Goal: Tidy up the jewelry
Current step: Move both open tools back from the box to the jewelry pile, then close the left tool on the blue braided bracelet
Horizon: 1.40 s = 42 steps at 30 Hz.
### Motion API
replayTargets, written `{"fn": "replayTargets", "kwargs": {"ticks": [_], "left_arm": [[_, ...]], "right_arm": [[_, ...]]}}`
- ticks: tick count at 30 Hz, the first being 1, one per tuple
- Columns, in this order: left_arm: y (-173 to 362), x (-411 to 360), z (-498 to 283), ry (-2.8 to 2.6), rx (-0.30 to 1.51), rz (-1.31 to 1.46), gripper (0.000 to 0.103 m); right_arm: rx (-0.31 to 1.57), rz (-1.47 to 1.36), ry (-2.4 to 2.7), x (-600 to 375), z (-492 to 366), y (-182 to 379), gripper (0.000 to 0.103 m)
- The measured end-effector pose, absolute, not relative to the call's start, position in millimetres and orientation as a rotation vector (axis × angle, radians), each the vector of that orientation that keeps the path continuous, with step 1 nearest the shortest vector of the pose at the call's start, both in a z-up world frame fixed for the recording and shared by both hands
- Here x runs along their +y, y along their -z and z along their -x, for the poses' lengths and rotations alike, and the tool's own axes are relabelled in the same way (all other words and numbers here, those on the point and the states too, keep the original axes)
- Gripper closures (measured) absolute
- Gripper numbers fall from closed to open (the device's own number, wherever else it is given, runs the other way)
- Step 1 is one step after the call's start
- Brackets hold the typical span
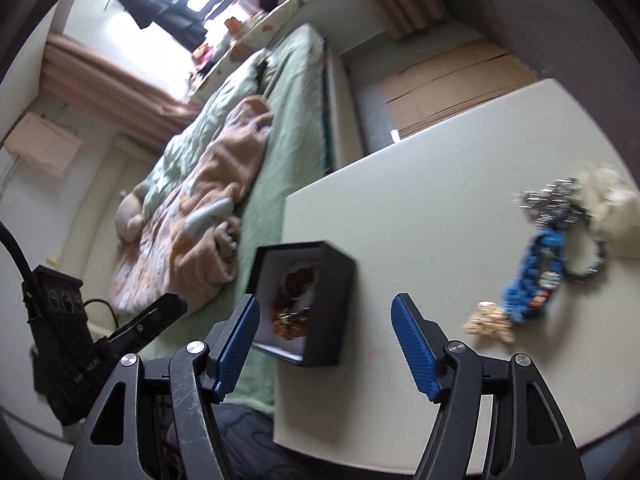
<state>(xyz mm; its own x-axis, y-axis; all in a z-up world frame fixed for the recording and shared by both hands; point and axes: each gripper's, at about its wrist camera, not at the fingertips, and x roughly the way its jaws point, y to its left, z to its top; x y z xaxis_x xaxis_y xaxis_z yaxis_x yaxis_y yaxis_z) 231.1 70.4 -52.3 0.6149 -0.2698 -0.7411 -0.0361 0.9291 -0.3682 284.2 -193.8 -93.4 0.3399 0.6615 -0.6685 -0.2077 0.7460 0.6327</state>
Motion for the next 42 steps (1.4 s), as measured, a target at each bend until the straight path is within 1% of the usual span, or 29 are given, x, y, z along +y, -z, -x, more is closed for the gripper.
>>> {"fn": "replayTargets", "kwargs": {"ticks": [10, 11, 12, 13, 14, 15, 25, 29, 34, 39, 40, 42], "left_arm": [[57.5, -5.8, -253.1, 0.250, 0.954, 0.269, 0.040], [58.8, -12.0, -254.6, 0.260, 0.959, 0.260, 0.040], [60.1, -19.4, -256.2, 0.270, 0.965, 0.249, 0.040], [62.5, -28.8, -257.8, 0.284, 0.973, 0.233, 0.040], [64.7, -36.8, -259.5, 0.297, 0.982, 0.218, 0.040], [66.6, -43.4, -260.5, 0.308, 0.988, 0.205, 0.040], [99.5, -115.1, -274.2, 0.374, 1.055, 0.065, 0.040], [115.6, -137.8, -283.6, 0.368, 1.072, 0.015, 0.040], [139.0, -154.1, -294.9, 0.331, 1.107, -0.031, 0.040], [148.9, -157.8, -298.8, 0.314, 1.113, -0.066, 0.040], [149.7, -158.5, -299.4, 0.316, 1.108, -0.068, 0.042], [150.3, -156.6, -301.2, 0.312, 1.107, -0.072, 0.052]], "right_arm": [[1.003, -0.587, -0.440, -282.1, -274.5, 98.3, 0.034], [1.003, -0.598, -0.436, -287.7, -273.8, 100.0, 0.031], [1.004, -0.608, -0.434, -293.2, -273.4, 101.5, 0.021], [1.004, -0.621, -0.431, -299.0, -272.4, 103.0, 0.015], [0.998, -0.637, -0.428, -305.4, -270.8, 104.4, 0.006], [0.995, -0.646, -0.425, -310.8, -269.6, 105.6, 0.006], [0.999, -0.700, -0.337, -366.6, -255.8, 125.8, 0.005], [0.970, -0.718, -0.311, -381.6, -246.2, 129.1, 0.005], [0.960, -0.733, -0.300, -394.8, -240.4, 136.8, 0.005], [0.925, -0.732, -0.268, -405.7, -236.1, 138.4, 0.005], [0.917, -0.731, -0.256, -407.8, -235.1, 138.0, 0.005], [0.922, -0.726, -0.230, -410.8, -235.8, 139.3, 0.005]]}}
